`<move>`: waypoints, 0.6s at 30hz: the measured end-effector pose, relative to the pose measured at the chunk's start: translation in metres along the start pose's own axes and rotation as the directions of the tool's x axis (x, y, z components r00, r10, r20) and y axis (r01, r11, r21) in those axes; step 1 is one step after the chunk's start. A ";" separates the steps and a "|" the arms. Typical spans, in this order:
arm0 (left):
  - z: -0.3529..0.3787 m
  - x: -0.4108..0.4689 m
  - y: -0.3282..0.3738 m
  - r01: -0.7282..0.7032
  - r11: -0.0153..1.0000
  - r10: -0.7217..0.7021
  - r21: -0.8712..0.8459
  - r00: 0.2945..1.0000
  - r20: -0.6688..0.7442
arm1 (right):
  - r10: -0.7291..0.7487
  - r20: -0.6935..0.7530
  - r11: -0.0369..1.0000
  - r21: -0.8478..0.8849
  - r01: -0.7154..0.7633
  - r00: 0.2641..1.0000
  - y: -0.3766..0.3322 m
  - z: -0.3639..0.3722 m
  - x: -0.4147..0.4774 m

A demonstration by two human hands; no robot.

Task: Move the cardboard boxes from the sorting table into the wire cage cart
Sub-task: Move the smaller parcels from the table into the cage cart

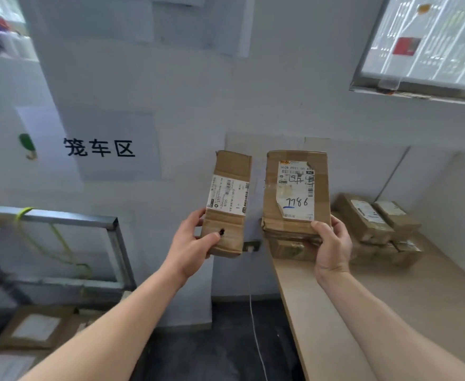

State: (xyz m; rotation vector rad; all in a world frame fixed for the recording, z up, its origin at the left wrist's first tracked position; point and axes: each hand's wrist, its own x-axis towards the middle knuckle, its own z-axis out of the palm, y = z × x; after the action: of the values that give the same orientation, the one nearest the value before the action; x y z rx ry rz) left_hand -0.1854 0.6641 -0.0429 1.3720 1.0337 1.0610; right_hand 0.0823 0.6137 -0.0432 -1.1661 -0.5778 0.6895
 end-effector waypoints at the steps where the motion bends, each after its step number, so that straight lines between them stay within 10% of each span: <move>1: -0.001 -0.008 0.000 0.003 1.000 -0.003 0.003 1.000 -0.025 | 0.008 0.016 1.000 -0.003 -0.008 1.000 0.000 -0.001 -0.002; 18: -0.075 -0.135 -0.013 0.036 0.999 -0.028 0.008 0.878 -0.478 | 0.133 0.376 0.991 -0.047 -0.124 0.917 0.033 0.067 -0.075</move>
State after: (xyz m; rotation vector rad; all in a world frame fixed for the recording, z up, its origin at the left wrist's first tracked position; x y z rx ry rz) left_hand -0.2898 0.5505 -0.0595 1.1193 1.4201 1.4105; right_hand -0.0220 0.6069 -0.0591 -1.1032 -0.8398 1.0370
